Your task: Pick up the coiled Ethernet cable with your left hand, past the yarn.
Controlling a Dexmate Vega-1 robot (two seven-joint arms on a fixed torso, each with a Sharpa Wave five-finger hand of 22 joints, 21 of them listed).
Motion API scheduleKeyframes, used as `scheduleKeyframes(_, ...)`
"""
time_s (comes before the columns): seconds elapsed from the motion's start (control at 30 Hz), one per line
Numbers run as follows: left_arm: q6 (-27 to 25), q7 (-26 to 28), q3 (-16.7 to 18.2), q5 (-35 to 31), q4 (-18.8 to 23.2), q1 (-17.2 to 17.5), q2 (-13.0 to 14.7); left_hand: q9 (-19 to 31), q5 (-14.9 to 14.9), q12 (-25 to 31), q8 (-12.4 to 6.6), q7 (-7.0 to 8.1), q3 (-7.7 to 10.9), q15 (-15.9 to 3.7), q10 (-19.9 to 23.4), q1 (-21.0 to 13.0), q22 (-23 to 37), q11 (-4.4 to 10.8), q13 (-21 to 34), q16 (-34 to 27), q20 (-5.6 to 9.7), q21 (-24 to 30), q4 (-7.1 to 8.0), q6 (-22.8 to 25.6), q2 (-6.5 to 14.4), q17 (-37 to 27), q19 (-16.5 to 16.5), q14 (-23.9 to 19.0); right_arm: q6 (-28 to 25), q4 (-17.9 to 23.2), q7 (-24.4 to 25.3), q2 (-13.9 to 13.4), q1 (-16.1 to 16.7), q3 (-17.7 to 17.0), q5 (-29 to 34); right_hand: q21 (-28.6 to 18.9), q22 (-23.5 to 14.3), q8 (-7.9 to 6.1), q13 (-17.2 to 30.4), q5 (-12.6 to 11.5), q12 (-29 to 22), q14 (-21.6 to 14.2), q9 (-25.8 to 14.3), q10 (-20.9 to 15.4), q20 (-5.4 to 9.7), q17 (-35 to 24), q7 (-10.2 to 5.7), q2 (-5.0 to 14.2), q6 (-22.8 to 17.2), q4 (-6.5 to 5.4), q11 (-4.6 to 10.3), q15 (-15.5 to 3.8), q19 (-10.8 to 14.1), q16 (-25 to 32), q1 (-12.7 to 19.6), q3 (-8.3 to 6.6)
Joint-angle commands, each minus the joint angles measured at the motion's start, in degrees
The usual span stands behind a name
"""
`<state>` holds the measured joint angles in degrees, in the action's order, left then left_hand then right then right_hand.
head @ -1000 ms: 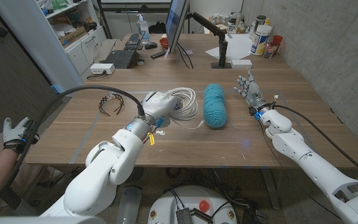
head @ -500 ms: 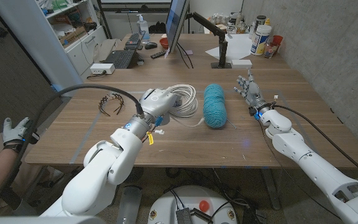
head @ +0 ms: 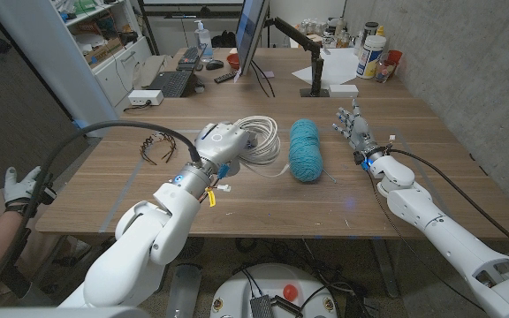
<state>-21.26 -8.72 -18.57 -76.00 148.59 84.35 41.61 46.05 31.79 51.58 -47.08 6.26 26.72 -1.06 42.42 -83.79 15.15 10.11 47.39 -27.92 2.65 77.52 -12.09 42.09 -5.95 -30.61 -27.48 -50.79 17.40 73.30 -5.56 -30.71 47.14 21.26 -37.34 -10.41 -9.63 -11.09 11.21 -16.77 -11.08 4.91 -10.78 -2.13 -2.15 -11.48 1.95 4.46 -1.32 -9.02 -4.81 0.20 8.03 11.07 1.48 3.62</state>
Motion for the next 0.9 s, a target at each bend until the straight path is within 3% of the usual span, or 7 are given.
scheduleKeyframes(0.03, 0.52, 0.82, 0.76, -0.67, 0.47, 0.64, -0.62, 0.03, 0.15, 0.38, -0.44, -0.13, 3.02, -9.60, 0.24, -0.30, -0.07, -0.15, 0.12, -0.36, 2.08, 0.50, 2.45, 0.52, 0.40, -24.47, 0.32, -7.09, -0.18, -0.08, -0.03, -0.01, -0.10, 0.00, -0.07, -0.41, -0.11, -0.22, -0.06, -0.27, -0.47, 0.65, -0.12, 0.09, 0.13, -0.12, 0.29, 2.69, 0.28, -0.19, -0.18, -0.15, -0.34, 0.38, 0.24, 0.34)
scheduleKeyframes(0.9, 1.18, 1.52, 2.28, -2.52, 1.75, 2.24, -2.17, -0.09, 0.04, 0.60, -0.53, -0.19, 3.45, -9.48, 0.37, -0.29, -1.02, -0.12, 0.18, -0.24, 2.04, 1.39, 2.42, 0.79, 0.30, -24.95, 0.57, -7.07, -0.24, 0.14, 0.18, -0.11, 0.03, -0.03, 0.01, -0.44, -0.11, -0.21, -0.06, -0.29, -0.48, 0.66, -0.12, 0.08, 0.14, -0.11, 0.28, 2.69, 0.28, -0.19, -0.24, -0.14, -0.29, 0.39, 0.24, 0.37)
